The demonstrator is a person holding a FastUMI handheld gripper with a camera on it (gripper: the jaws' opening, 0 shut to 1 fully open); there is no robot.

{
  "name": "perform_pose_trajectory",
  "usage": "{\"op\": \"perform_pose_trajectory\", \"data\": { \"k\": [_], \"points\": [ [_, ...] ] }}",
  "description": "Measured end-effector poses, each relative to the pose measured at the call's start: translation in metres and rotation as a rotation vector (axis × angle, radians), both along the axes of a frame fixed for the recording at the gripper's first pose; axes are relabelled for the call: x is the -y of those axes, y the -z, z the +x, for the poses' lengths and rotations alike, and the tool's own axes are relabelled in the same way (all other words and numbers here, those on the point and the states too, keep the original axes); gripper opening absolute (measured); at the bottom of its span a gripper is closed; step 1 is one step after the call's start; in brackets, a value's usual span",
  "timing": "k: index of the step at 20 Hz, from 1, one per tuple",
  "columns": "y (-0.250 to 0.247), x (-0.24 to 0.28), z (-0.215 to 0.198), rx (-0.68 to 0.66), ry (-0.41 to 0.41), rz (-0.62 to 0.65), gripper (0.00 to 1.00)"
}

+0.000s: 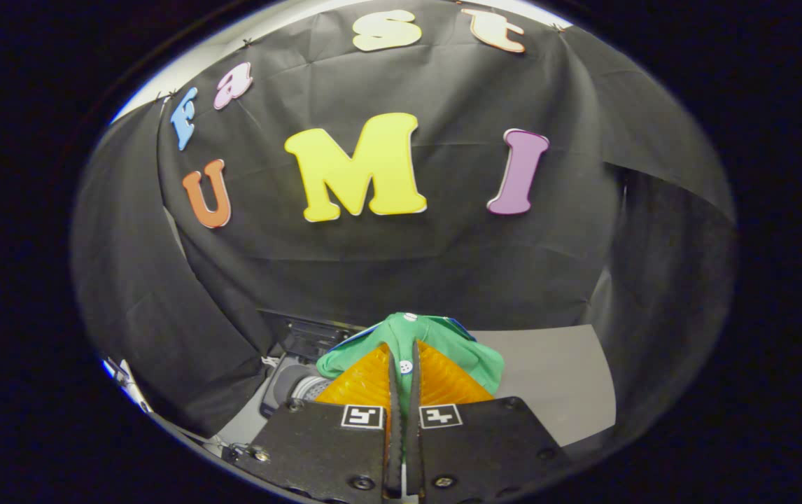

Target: Put the clothes into the washing machine and then close the washing machine lid.

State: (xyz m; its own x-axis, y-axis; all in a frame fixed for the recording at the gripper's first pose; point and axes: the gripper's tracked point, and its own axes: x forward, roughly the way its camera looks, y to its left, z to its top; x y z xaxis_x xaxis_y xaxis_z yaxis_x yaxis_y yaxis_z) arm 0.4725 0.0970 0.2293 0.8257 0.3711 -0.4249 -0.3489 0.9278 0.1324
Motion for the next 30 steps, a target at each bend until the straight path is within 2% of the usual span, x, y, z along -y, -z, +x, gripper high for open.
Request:
{"op": "perform_pose_trajectory", "data": {
  "k": [6, 15, 22, 30],
  "points": [
    [-0.006, -0.064, -0.009, 0.003, -0.093, 0.006, 0.06],
    [0.012, -0.162, -0.014, -0.023, -0.23, 0.014, 0.06],
    [0.081, -0.21, -0.004, -0.086, -0.277, -0.004, 0.06],
    [0.174, -0.23, 0.019, -0.184, -0.245, -0.016, 0.06]
  ]
}}
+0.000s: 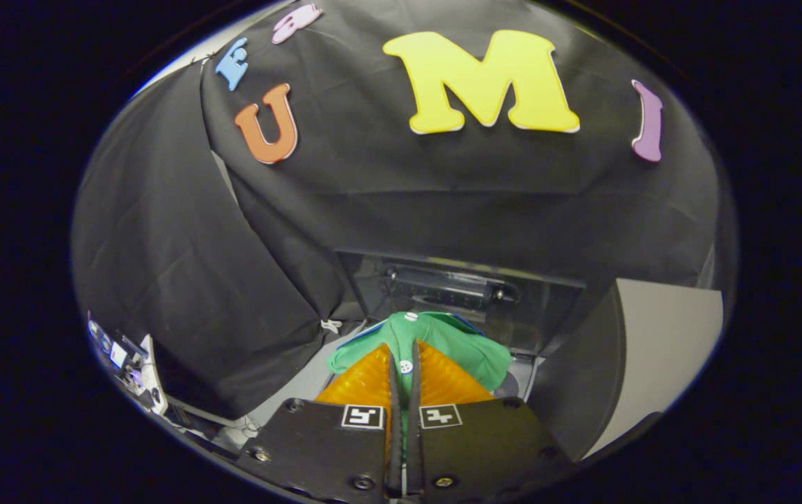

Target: Put the clothes into the washing machine and then close the washing machine lid.

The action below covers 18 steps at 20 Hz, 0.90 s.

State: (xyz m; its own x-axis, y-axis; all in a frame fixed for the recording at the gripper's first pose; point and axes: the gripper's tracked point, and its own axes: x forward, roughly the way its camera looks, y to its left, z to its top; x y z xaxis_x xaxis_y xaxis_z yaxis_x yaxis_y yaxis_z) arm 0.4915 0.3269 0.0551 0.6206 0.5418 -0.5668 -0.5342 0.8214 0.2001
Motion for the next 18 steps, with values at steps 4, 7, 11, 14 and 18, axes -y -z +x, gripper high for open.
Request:
{"op": "perform_pose_trajectory", "data": {
  "k": [4, 7, 11, 14, 18],
  "points": [
    [0.047, -0.001, 0.013, -0.031, 0.03, -0.031, 0.06],
    [0.079, -0.004, 0.019, -0.045, 0.044, -0.052, 0.06],
    [0.119, -0.013, 0.022, -0.104, 0.083, -0.034, 0.06],
    [0.149, -0.018, 0.027, -0.122, 0.098, -0.059, 0.06],
    [0.178, -0.026, 0.036, -0.151, 0.138, -0.081, 0.06]
  ]
}}
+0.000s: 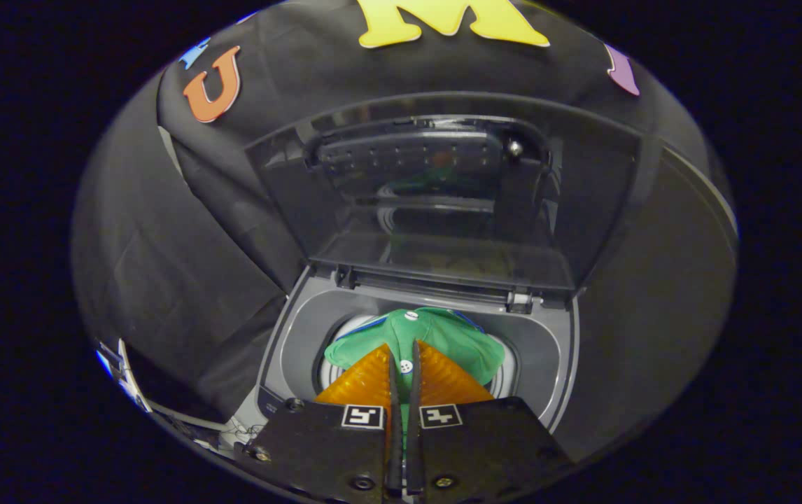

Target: Put the clothes into the washing machine and then close the washing machine lid.

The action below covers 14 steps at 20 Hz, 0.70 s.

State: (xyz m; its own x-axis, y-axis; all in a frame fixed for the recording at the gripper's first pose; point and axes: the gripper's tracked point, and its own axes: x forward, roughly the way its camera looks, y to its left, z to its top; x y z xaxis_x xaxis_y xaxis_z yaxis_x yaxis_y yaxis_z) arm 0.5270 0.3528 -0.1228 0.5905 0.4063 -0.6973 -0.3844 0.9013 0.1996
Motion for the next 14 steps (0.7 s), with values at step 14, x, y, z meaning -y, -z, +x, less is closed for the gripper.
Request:
{"op": "perform_pose_trajectory", "data": {
  "k": [14],
  "points": [
    [0.066, 0.002, -0.016, -0.129, 0.041, -0.068, 0.06]
  ]
}}
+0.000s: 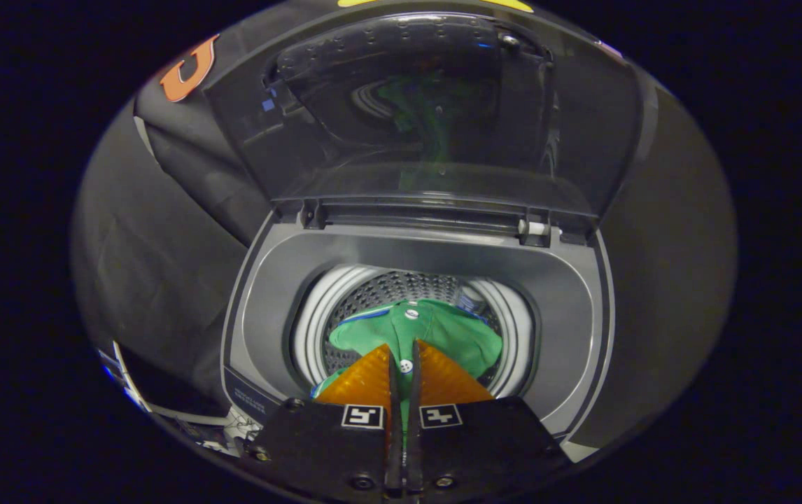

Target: Put the clothes into the washing machine and then close the washing machine lid.

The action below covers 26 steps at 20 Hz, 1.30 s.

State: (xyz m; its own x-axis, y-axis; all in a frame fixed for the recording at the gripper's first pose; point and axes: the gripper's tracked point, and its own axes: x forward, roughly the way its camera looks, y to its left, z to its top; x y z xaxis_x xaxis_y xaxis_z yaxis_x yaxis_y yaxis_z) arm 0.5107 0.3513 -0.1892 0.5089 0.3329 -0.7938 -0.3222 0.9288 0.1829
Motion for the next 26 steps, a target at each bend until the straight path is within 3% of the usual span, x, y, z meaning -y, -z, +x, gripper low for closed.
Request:
{"op": "perform_pose_trajectory", "data": {
  "k": [10, 12, 14, 26],
  "points": [
    [0.006, 0.005, 0.001, -0.029, 0.017, -0.035, 0.06],
    [0.021, 0.017, -0.018, -0.095, 0.01, -0.088, 0.53],
    [0.015, 0.013, -0.002, -0.059, 0.018, -0.077, 1.0],
    [-0.058, 0.014, 0.008, 0.07, -0.012, -0.039, 1.0]
  ]
}}
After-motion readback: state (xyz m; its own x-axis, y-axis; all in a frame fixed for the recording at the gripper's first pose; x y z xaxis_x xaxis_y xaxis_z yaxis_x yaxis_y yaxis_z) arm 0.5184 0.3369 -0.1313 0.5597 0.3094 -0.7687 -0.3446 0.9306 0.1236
